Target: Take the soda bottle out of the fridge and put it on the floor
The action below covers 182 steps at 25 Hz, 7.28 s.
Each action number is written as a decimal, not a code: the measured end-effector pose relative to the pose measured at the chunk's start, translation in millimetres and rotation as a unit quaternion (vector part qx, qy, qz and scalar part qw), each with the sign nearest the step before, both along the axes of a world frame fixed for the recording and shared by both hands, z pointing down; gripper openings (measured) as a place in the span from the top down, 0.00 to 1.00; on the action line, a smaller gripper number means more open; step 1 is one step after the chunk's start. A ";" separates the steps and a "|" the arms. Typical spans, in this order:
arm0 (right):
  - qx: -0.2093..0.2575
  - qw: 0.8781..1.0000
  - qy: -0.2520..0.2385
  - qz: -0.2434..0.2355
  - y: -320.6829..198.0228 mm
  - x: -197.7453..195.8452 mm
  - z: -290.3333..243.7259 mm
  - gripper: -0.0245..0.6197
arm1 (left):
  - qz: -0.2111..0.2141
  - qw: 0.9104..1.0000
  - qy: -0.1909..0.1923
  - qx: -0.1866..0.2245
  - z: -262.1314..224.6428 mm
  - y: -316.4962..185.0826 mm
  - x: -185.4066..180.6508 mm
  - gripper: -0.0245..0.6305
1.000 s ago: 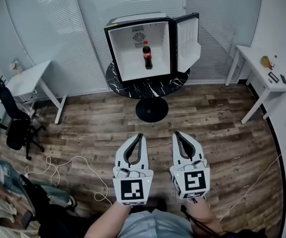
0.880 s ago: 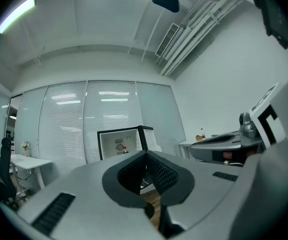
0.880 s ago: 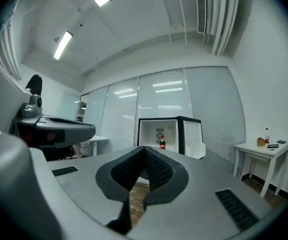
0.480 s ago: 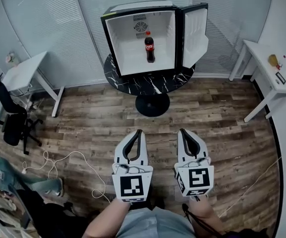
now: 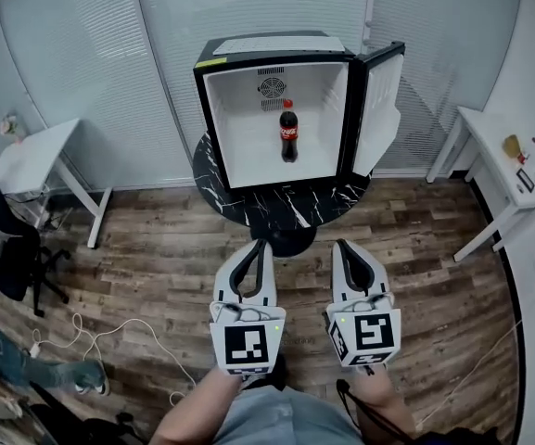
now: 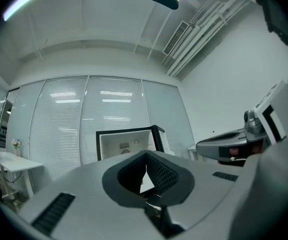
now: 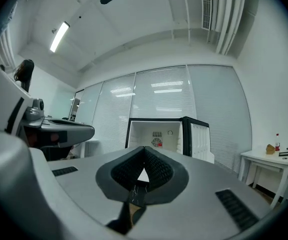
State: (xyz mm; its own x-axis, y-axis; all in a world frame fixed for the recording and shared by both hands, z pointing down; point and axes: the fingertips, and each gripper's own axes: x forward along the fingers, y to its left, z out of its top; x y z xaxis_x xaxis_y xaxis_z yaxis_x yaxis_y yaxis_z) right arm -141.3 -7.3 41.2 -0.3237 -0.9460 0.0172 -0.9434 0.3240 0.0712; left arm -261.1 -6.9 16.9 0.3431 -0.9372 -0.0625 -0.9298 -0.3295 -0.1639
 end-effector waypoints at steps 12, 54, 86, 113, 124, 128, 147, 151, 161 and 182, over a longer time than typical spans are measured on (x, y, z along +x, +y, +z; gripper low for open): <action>0.010 0.999 0.013 0.031 -87.3 -14.2 -4.3 0.94 | 0.032 0.999 0.014 0.005 4.7 -94.5 -13.8 0.93; 0.022 0.997 -0.012 -0.078 -379.7 30.7 -3.5 0.94 | -0.068 0.997 -0.018 -0.008 20.7 -356.1 40.8 0.93; -0.046 0.991 0.029 -0.126 -489.2 -44.5 49.7 0.53 | -0.060 0.996 0.004 -0.061 69.3 -459.7 -17.5 0.93; -0.093 0.985 0.071 -0.123 -553.9 -77.5 69.3 0.66 | -0.057 0.994 0.018 -0.090 82.3 -503.1 -42.2 0.93; -0.106 0.983 0.091 -0.120 -550.1 -70.5 75.0 0.73 | -0.062 0.994 0.017 -0.090 89.4 -497.4 -33.7 0.93; -0.097 0.983 0.093 -0.128 -550.1 -73.1 60.9 0.77 | -0.066 0.994 0.023 -0.089 80.0 -500.3 -38.1 0.93; -0.068 0.984 0.080 -0.146 -515.2 -48.5 41.5 0.79 | -0.066 0.995 0.020 -0.066 64.5 -483.0 -5.9 0.93; -0.063 0.983 0.077 -0.152 -495.6 -46.5 29.3 0.79 | -0.065 0.996 0.020 -0.061 53.6 -466.4 -0.4 0.93; -0.042 0.985 0.070 -0.152 -422.7 -24.3 20.2 0.79 | -0.055 0.997 0.011 -0.050 47.5 -398.0 29.8 0.93; -0.019 0.998 0.052 -0.030 -311.7 -13.2 -2.8 0.79 | 0.077 0.997 0.019 -0.015 16.8 -323.9 47.0 0.93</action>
